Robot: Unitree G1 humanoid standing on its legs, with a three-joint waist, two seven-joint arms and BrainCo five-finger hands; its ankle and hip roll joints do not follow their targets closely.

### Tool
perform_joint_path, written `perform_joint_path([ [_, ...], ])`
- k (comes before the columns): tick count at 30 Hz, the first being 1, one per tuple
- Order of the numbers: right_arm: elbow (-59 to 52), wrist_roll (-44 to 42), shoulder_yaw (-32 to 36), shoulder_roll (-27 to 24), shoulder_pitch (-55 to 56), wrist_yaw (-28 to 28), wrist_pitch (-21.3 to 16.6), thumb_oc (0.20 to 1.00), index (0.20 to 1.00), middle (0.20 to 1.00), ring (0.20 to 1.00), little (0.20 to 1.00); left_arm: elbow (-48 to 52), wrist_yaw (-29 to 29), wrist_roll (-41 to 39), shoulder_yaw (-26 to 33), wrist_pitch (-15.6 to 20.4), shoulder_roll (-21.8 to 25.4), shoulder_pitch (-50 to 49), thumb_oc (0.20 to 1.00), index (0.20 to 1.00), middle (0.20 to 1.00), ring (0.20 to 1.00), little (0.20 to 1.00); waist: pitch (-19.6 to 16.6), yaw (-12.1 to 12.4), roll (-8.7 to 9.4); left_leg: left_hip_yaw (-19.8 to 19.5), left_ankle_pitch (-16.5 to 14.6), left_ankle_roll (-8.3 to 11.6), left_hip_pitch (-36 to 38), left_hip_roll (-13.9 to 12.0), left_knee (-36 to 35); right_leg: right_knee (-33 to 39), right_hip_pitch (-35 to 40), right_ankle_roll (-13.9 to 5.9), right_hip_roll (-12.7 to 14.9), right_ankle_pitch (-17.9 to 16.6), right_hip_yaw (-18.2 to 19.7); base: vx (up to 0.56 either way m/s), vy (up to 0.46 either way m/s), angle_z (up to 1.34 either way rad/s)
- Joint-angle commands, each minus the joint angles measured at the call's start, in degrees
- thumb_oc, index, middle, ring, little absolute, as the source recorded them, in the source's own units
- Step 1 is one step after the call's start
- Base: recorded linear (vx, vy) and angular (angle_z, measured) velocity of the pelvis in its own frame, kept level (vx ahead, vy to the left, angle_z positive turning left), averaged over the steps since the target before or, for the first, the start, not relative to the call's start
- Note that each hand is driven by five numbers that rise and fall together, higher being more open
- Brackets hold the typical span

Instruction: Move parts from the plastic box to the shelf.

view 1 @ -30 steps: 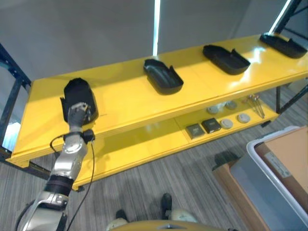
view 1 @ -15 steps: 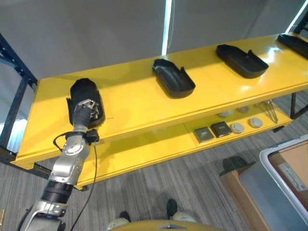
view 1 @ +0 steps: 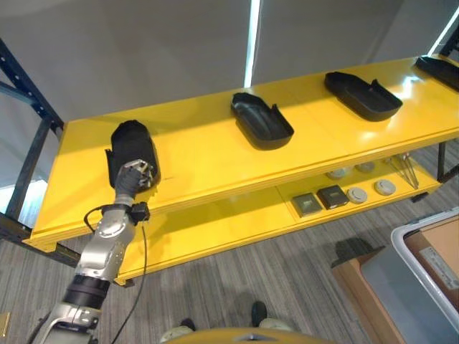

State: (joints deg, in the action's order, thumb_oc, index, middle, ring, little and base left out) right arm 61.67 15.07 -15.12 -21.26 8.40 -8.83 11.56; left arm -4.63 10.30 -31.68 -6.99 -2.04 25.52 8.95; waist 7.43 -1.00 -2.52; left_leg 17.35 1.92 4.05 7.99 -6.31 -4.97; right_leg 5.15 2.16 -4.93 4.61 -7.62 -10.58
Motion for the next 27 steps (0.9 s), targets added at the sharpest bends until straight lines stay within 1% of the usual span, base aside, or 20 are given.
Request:
perform_joint_path([
  [1,2.20,0.02,-0.53,-0.38,-0.42,-0.68,0.34,1.000,1.000,1.000,1.000,1.000,3.15,-1.85,-0.05,-0.75,3.86,0.64,1.20,0.200,0.200,0.200,0.200,0.200,0.16,0.30,1.77,-0.66,-3.49,-1.14,-2.00,0.28,1.61,-0.15,2.05,-4.12,4.02,5.11,0.06,0.00,0.000,0.00],
  [3,2.06,-0.03,-0.68,-0.25,-0.26,-0.85,0.43,1.000,1.000,1.000,1.000,1.000,2.38,-1.37,0.17,-1.12,4.12,0.04,0.29,0.200,0.200,0.200,0.200,0.200,0.14,0.38,1.80,-0.62,-3.52,-1.10,-2.02,0.21,1.77,-0.15,2.16,-4.10,4.04,5.11,-0.03,0.00,0.000,0.00],
  [6,1.71,-0.29,-1.05,-0.38,-0.34,-0.80,0.91,1.000,1.000,1.000,1.000,1.000,0.50,-0.62,0.38,-1.42,6.00,0.00,0.08,0.200,0.200,0.200,0.200,0.200,0.18,0.38,1.87,-0.67,-3.50,-1.18,-1.91,0.24,1.77,-0.15,2.28,-4.04,4.05,5.11,-0.04,0.00,0.000,0.00],
  [17,2.44,-0.33,-1.32,-0.34,-0.19,-0.94,0.27,1.000,1.000,1.000,1.000,1.000,-4.27,3.19,1.61,-1.49,6.73,-0.75,0.41,0.200,0.200,0.200,0.200,0.200,0.21,0.20,1.99,-0.72,-3.66,-1.20,-1.67,0.22,1.92,-0.15,2.50,-4.04,4.04,5.19,0.13,0.00,0.000,0.00],
  [20,2.41,0.11,-1.60,-0.42,-0.05,-0.96,0.28,1.000,1.000,1.000,1.000,1.000,-8.72,4.94,-0.63,-1.44,7.14,-1.62,1.22,0.200,0.200,0.200,0.200,0.200,0.07,-0.21,2.05,-0.58,-3.58,-1.20,-1.52,0.24,1.80,-0.15,2.46,-4.06,3.93,5.18,0.41,0.00,0.000,0.00],
  [22,2.09,0.23,-2.18,-0.49,-0.10,-0.91,0.51,1.000,1.000,1.000,1.000,1.000,-13.48,5.82,0.04,-1.67,8.40,-2.47,2.83,0.200,0.200,0.200,0.200,0.200,0.04,-0.71,2.21,-0.37,-3.63,-1.26,-1.44,0.18,1.89,-0.22,2.38,-4.14,3.91,5.19,0.62,0.00,0.000,0.00],
  [27,2.49,0.46,-2.46,-0.63,-0.53,-0.84,0.20,1.000,1.000,1.000,1.000,1.000,-17.26,7.23,0.81,-1.61,8.96,-3.30,4.15,0.200,0.200,0.200,0.200,0.200,0.14,-1.01,2.36,-0.33,-3.76,-1.24,-1.52,0.08,2.11,-0.37,2.20,-4.17,3.88,5.36,0.91,0.00,0.000,0.00],
])
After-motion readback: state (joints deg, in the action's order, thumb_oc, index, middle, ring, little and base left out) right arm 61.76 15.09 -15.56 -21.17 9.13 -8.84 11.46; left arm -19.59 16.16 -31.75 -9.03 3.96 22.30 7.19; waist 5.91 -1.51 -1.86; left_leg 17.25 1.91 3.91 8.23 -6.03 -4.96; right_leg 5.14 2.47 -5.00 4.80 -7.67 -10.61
